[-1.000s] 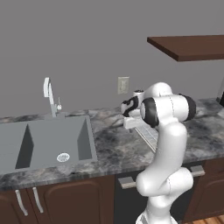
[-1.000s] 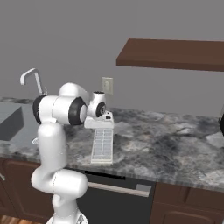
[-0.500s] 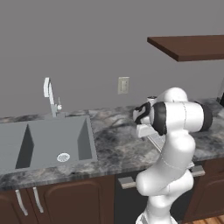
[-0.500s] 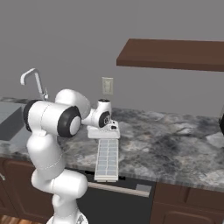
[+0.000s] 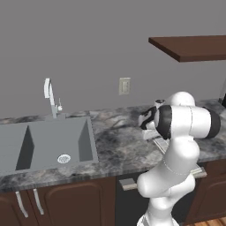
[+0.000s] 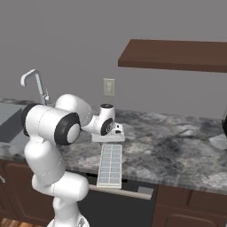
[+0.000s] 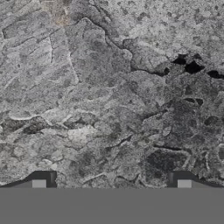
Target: The ice cube tray has been filled with water. Take the tray and place it in the freezer to make ice. Close the freezer door after placing the tray.
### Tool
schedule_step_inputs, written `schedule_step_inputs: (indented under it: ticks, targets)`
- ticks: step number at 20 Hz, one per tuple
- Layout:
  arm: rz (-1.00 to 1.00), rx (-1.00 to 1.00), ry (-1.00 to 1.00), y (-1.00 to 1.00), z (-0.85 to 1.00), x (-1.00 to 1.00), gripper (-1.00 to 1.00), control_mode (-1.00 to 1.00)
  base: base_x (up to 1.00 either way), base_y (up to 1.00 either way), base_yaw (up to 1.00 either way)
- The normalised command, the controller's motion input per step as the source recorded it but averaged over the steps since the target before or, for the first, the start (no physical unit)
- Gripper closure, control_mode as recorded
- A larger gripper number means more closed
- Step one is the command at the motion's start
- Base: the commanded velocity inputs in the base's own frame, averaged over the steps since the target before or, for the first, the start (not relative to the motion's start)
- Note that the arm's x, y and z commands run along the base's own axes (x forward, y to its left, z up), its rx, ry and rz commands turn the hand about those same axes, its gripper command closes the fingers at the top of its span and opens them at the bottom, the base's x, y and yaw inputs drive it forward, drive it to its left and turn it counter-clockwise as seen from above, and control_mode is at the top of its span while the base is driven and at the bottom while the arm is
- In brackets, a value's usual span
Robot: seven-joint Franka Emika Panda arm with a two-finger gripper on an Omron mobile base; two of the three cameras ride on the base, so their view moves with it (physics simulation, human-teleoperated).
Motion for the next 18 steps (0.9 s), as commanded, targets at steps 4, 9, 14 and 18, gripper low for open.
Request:
schedule_step_inputs:
  ticks: [4, 9, 14, 18]
  targets:
    - [0.00, 0.00, -0.23, 0.00, 0.03, 0.52, -1.00, -1.00, 0.00, 0.00, 0.00]
    - [0.00, 0.00, -0.19, 0.00, 0.13, 0.15, -1.00, -1.00, 0.00, 0.00, 0.00]
    - [0.00, 0.00, -0.18, 0.00, 0.63, -0.16, -1.00, -1.00, 0.00, 0.00, 0.00]
    - [-0.02, 0.00, -0.11, -0.03, 0.85, -0.21, -1.00, -1.00, 0.00, 0.00, 0.00]
